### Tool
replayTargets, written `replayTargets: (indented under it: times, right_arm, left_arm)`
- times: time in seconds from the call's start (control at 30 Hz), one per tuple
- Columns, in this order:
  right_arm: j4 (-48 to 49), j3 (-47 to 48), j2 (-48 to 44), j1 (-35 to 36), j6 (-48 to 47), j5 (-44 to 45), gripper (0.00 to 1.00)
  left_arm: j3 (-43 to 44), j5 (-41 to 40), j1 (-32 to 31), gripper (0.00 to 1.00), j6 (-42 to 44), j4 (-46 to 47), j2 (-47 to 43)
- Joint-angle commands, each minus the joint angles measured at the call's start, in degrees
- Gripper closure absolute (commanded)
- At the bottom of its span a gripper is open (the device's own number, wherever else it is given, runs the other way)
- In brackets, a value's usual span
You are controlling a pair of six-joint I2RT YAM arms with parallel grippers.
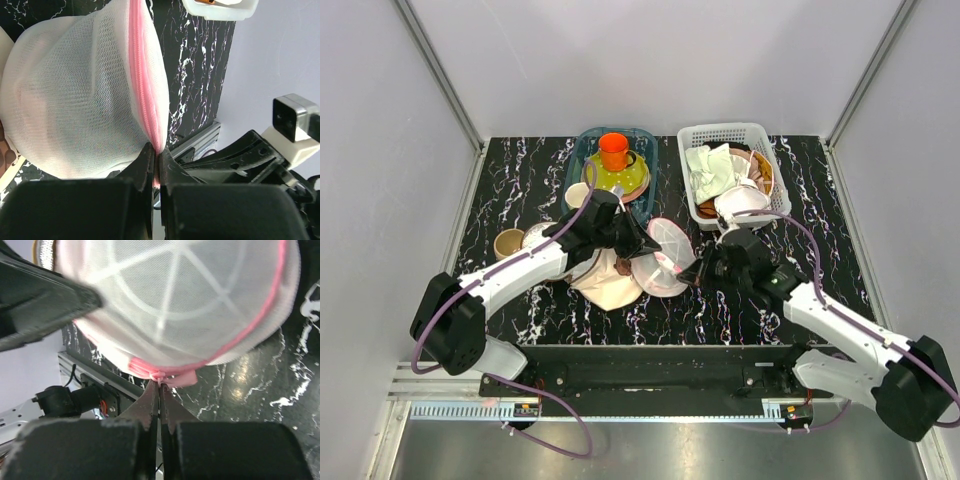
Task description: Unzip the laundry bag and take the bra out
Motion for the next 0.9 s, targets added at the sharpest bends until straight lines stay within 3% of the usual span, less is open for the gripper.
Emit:
replayTargets:
  times: [0.0,0.23,0.47,0.67,0.7,0.73,0.77,0.87]
  right_arm:
    - [-5.8,-5.3,-3.7,0.3,0.8,3.7,1.0]
    - [-7.6,-9.3,-7.4,0.3,1.6,2.2,1.0]
    - [-9.8,-4.3,-9.2,0.3,0.3,0.9,1.0]
    - [-11.7,1.5,-11.2,1.0,0.1,0.5,1.0]
    - [-11.9,2.3,-11.1,1.3,0.0,0.8,1.0]
    - [-11.9,2.9,-10.6,1.3,-0.2,1.4,1.0]
    - [-11.8,3.9,-10.2,1.4,-0.3,1.8,1.0]
    - [-10.9,4.5,-7.8,1.4,-0.1,3.0,1.0]
  left_arm:
    - [0.3,0.6,0.8,1.0,1.8,1.3,-1.6]
    - [2.4,1.4,0.8,1.0,3.2,0.8,-0.9]
    - [5.8,1.3,0.9,1.0,7.2,-1.0,1.4]
    - [12.8,8.4,1.1,1.0,11.2,-2.5,7.5]
    - [15.4,9.2,1.2,0.93,12.0,-3.1,8.4]
    - [17.3,10.2,1.2,0.61,13.2,-4.2,9.4]
    - [18.9,11.8,1.2,0.41,15.9,-6.5,10.7]
    - [22.0,8.7,1.1,0.06,19.5,-9.9,9.0]
